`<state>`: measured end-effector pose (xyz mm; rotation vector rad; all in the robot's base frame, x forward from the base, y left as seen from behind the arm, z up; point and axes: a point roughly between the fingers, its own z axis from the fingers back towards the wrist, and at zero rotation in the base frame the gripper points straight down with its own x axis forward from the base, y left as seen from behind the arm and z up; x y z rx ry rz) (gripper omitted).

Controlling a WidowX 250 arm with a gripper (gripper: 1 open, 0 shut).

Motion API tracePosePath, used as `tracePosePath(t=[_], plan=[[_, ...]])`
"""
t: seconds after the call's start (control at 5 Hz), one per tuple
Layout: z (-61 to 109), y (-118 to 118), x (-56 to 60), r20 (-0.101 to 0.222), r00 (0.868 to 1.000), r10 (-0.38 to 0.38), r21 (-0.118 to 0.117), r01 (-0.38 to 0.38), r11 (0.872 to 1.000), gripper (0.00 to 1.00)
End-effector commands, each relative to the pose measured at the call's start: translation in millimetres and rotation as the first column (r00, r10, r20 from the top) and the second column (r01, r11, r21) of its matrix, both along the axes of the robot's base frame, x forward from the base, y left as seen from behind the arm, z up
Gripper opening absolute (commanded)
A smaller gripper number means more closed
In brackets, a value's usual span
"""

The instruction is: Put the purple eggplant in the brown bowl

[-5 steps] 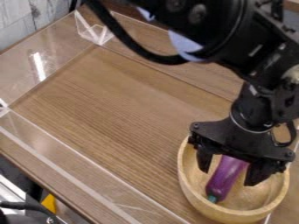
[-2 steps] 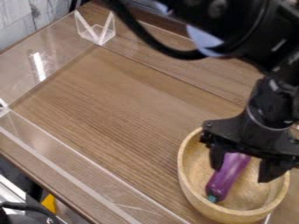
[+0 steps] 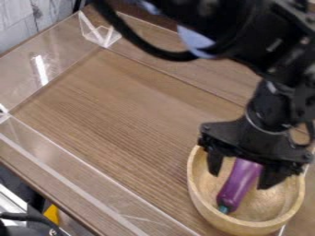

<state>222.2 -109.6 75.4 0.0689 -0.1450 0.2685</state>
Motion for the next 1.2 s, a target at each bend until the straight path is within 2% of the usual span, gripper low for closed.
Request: tracePosePath(t=[0.0,0.2,0.4,0.8,1.0], plan=[[11.8,8,-1.7,0.044,0.998,0.034,-0.029,-0.033,0.999,1.00],[10.2,13,-7.9,0.042,0.997,0.065,-0.028,-0.063,0.998,1.00],[15.7,24,-8.3,0.042,0.998,0.047,-0.020,-0.046,0.999,1.00],[26.2,41,-1.6,0.046,0.998,0.033,-0.021,-0.032,0.999,1.00],[24.5,48,-1.3,0.048,0.995,0.090,-0.019,-0.090,0.996,1.00]])
